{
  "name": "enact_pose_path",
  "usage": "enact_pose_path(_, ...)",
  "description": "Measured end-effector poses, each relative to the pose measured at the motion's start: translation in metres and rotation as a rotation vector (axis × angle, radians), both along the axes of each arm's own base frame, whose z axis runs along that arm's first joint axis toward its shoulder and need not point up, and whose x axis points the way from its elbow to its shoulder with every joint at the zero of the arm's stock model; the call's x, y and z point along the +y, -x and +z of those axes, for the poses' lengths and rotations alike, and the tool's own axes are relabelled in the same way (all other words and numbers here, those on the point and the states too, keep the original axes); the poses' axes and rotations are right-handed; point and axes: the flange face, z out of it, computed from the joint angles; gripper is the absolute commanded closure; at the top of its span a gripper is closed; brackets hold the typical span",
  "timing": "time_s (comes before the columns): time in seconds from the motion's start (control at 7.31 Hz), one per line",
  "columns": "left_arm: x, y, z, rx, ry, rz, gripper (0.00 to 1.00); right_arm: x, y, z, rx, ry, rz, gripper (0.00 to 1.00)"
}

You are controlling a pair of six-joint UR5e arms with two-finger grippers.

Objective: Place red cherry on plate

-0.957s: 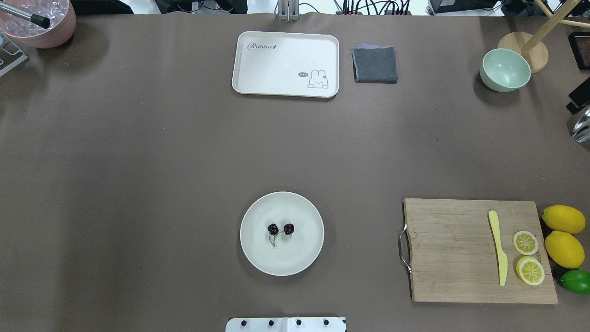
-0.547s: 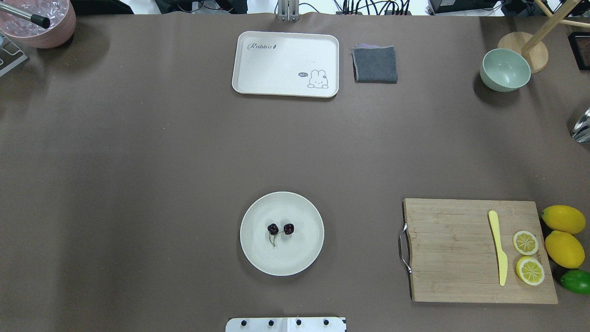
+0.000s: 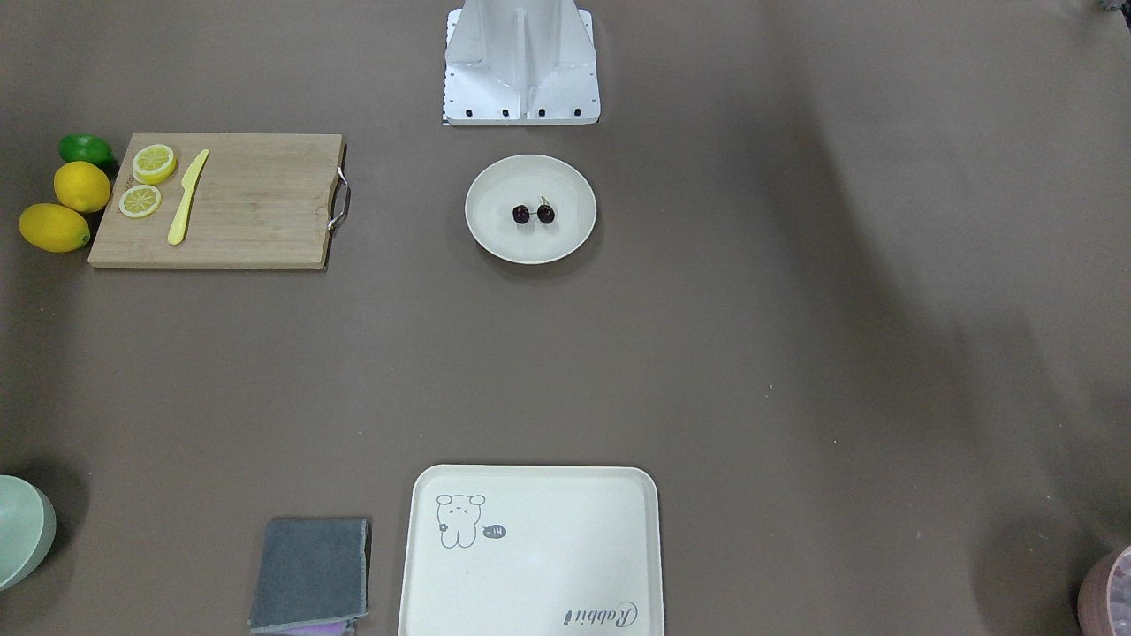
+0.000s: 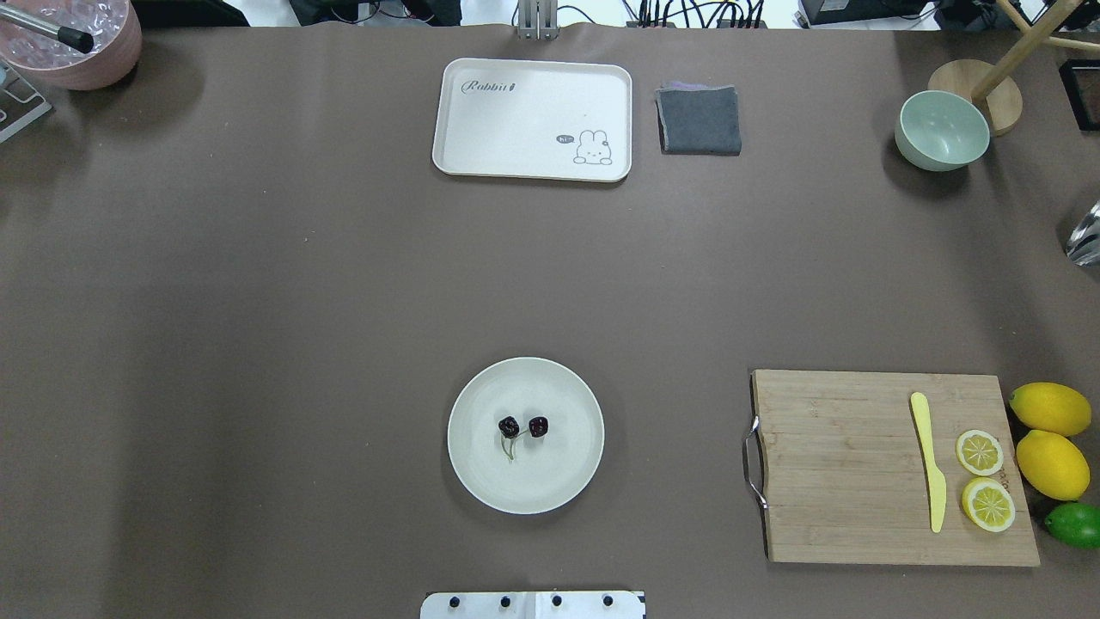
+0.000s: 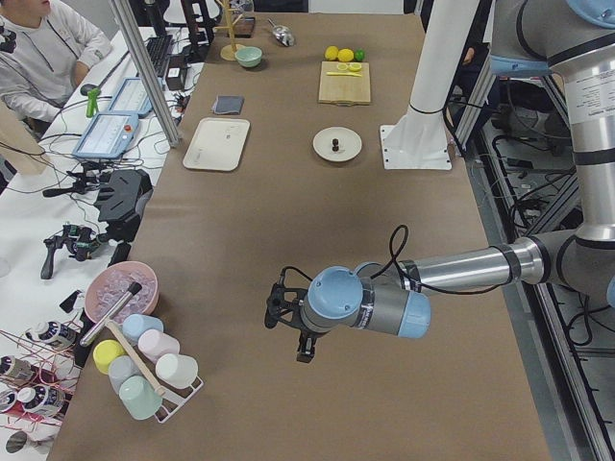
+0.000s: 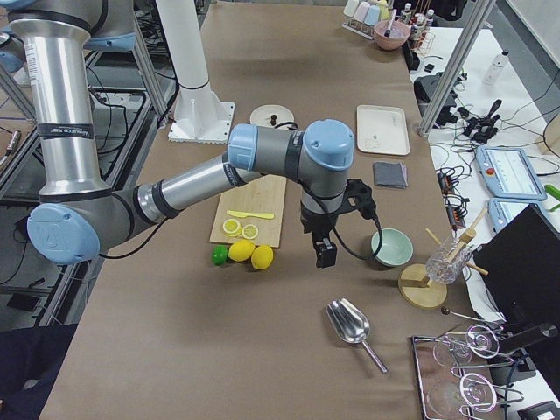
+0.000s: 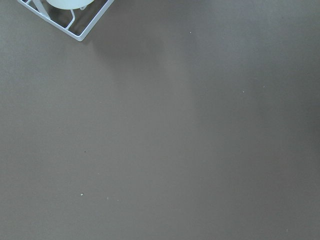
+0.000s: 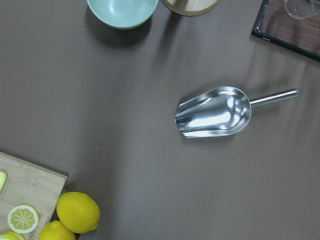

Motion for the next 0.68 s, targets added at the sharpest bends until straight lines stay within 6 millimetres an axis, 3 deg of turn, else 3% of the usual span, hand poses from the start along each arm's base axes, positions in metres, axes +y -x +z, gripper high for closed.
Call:
enact_pose_path(0.27, 0.002, 0.002, -0.002, 0.006, 0.005, -0.005, 0.03, 0.038, -0.034, 0.035, -0.031, 0.036, 0.052, 0.0)
enact_pose_path(0.68, 0.003, 0.002, -0.009, 0.055, 0.034, -0.005, 0.03, 0.073, -0.058, 0.05, -0.051, 0.107, 0.128, 0.0)
